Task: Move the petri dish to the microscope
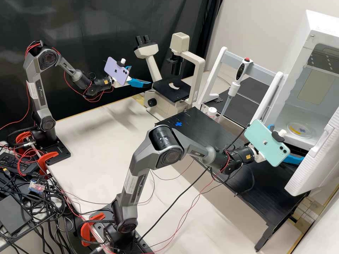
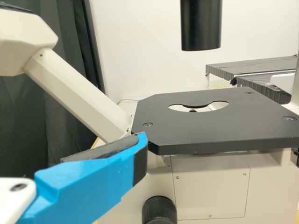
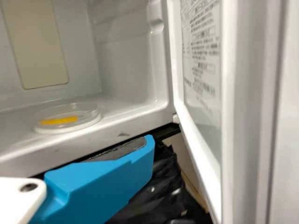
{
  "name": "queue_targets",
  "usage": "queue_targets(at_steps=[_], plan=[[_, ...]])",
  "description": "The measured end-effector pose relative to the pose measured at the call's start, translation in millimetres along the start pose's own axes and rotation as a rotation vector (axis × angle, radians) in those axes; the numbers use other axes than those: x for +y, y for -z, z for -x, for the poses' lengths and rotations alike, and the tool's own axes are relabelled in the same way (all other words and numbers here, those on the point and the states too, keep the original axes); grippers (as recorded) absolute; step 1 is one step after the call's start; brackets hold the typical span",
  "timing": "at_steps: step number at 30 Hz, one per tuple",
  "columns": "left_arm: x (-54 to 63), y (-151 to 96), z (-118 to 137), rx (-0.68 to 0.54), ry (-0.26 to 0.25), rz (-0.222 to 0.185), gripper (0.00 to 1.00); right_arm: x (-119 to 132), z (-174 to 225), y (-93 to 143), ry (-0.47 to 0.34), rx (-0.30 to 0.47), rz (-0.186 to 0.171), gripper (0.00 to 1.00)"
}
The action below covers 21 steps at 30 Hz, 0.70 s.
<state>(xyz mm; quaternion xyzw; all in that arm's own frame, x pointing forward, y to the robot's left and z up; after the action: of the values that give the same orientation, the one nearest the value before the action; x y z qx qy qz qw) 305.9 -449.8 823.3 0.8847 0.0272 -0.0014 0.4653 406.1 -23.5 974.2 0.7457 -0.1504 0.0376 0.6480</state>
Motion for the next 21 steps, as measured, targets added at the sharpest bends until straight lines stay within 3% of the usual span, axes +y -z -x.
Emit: queue_targets(at_steps=[7, 12, 21], plan=[[0.0, 0.0, 0.0, 0.0, 0.0, 0.0, 1.0, 1.0, -49.5, 17.5, 0.03, 0.014, -0.048, 1.0], [0.0, 0.0, 0.0, 0.0, 0.0, 0.0, 1.0, -17.1, -81.2, 24.8, 0.097, -0.009, 0.014, 1.0], [0.0, 0.0, 0.0, 0.0, 0.0, 0.0, 1.0, -33.9, -122.9, 33.7, 0.128, -0.029, 0.07, 1.0]])
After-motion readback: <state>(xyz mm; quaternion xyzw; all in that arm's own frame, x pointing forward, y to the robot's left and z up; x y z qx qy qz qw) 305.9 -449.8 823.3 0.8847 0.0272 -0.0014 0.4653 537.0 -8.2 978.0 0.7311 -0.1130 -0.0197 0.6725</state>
